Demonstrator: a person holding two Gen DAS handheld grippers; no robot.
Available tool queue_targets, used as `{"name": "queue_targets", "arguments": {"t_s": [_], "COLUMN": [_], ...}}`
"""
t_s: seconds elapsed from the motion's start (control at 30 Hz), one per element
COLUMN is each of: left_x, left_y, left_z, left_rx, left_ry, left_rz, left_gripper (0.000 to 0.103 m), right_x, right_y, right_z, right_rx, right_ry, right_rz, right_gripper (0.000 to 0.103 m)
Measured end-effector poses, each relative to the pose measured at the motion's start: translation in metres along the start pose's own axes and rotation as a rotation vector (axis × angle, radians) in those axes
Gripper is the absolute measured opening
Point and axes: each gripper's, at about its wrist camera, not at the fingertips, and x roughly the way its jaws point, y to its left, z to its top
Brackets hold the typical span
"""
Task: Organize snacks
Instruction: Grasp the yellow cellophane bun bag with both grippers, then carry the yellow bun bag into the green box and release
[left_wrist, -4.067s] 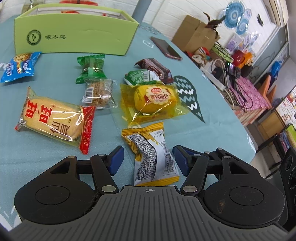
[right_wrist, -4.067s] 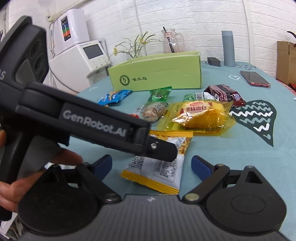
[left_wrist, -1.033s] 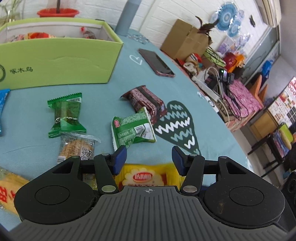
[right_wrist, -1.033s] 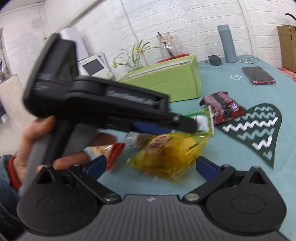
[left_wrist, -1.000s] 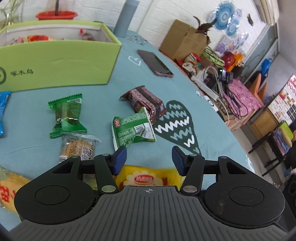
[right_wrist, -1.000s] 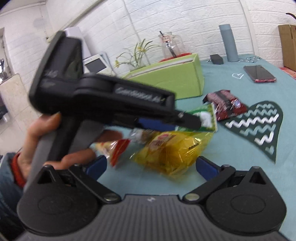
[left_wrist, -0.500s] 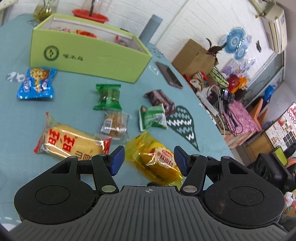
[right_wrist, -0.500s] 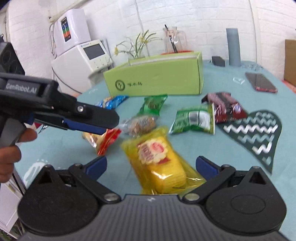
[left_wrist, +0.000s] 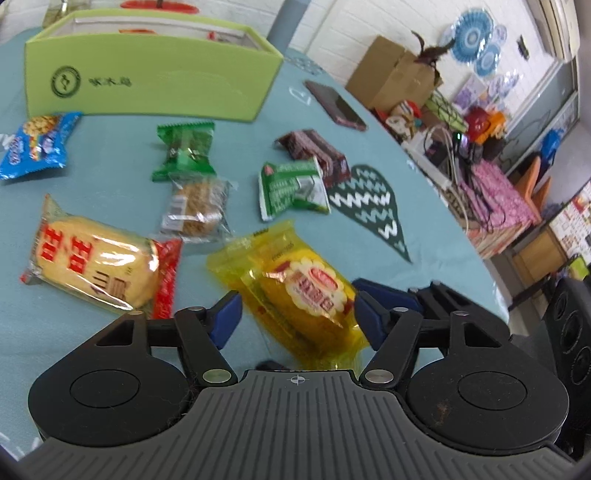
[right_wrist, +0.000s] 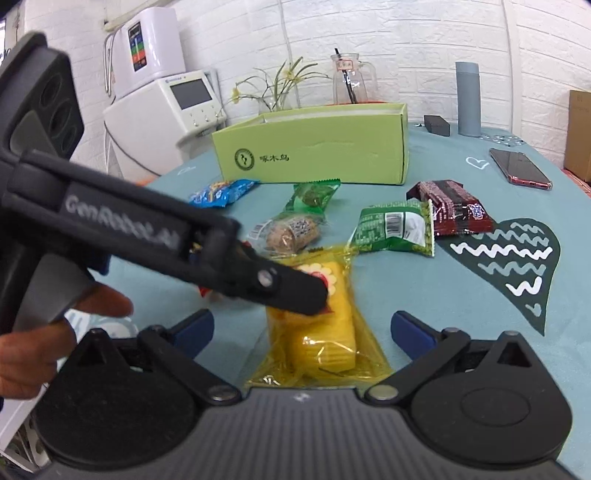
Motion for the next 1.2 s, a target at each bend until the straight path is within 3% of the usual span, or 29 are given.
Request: {"name": "queue_targets", "arguments": {"t_s": [0.03,0.07,0.2,0.33,0.6,0.73,0.83,1.07,1.2], "left_x": [0.003,0.004,-0.003,-0.024,-0.031,-0.009,0.019,0.075,0.073], "left_y": [0.001,0.001,-0.007,-0.013,0.009,0.040,0.073,0.122,0.126], "left_z": [-0.002,-0.003,0.003,0.029,0.152,0.218,0.252,0.273,0.268], "left_rx": [-0.013,-0.028,0.001,0.018,0.066,0.056,0.021,-0.025,-0.033], "left_ry": [0.005,0.007,-0.011,-0.086,-0.258,-0.270,-0.247,-0.165,-0.189], "left_rz": [-0.039,-0.057,-0.074,-0.092,-0.035,0.019,0.037,0.067,0.047], "left_gripper": [0.032,0.031,0.026,0.027,0.029,0.029,0.029,0.029,0.038], "right_x": [-0.003,-0.005,-0.015,-0.023,0.038,0.098,0.145,0.217,0.219], "right_y": [0.002,0.001,-0.004,-0.002,-0.028,-0.053,-0.066,-0.080,-0.070], "right_z": [-0.001,0.000,0.007,0.035,0.156,0.216,0.242,0.241,0.236], "right_rx": [-0.018,-0.012,0.023,-0.019,-0.118,-0.095,-0.087,-0.085,-0.156], "right_ry": [-0.015,-0.011,-0.032,-0.101,-0.215,-0.190,-0.143,-0.039,-0.032], "right_rz": [-0.007,-0.023,-0.016,-0.022,-0.015,0.021,0.028,0.033,-0.010], "right_gripper": [0.068,0.060,0.057,0.057,0.059,0.059,0.059,0.061,0.078]}}
